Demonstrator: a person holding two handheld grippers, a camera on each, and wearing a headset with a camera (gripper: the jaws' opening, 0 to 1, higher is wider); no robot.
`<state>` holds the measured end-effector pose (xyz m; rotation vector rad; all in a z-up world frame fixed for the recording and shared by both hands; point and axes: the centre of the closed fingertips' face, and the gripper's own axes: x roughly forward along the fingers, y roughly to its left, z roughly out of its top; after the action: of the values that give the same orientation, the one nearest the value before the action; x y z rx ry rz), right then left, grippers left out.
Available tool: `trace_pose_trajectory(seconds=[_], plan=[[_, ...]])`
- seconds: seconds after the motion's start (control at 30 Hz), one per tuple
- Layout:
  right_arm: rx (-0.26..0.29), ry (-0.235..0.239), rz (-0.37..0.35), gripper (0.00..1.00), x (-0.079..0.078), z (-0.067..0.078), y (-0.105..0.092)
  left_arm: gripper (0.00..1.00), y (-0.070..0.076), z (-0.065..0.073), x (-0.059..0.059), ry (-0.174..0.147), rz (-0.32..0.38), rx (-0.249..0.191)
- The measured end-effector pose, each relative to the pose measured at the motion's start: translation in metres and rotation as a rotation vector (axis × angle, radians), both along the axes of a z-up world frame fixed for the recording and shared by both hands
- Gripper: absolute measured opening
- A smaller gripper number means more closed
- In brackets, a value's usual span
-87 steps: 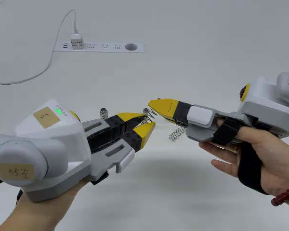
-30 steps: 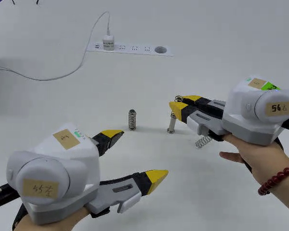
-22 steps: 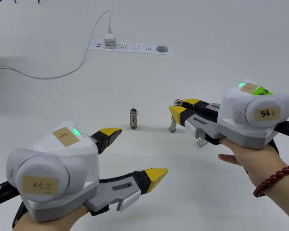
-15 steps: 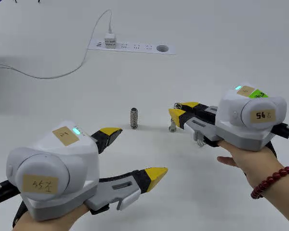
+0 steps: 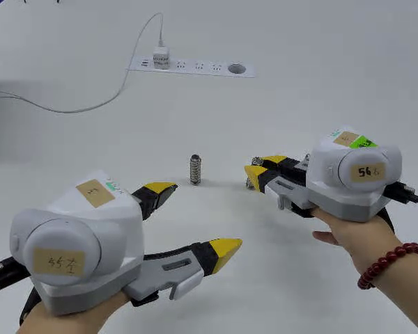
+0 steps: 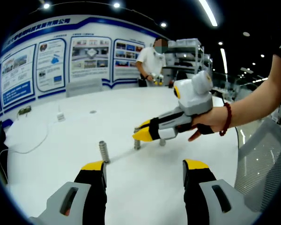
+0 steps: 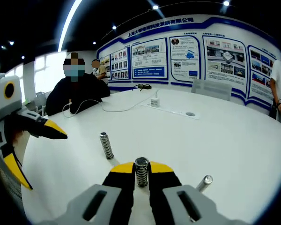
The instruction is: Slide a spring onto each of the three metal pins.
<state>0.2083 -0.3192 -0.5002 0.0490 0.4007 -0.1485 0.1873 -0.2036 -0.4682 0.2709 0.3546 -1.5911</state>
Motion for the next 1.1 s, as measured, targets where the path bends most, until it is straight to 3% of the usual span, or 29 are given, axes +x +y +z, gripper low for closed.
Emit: trace_pose_trajectory(seconds=[0.5,1.03,1.1], plan=[[0.019,0.016,-0.006,0.13,0.0,-0.005,-0.001,0.66,-0.001,-0.001,0.001,-0.008,0.0,0.006],[0.076,-0.039,-0.01,0.32,-0.013,0.027,0.006,0.68,-0.01,0.0,-0.005,-0.022,-0.008,0.003],[0.105,-0.046,-0.026,0.36,-0.017,0.031,0.005,0.67,-0.013,-0.001,-0.007,-0.021,-0.01,0.004]])
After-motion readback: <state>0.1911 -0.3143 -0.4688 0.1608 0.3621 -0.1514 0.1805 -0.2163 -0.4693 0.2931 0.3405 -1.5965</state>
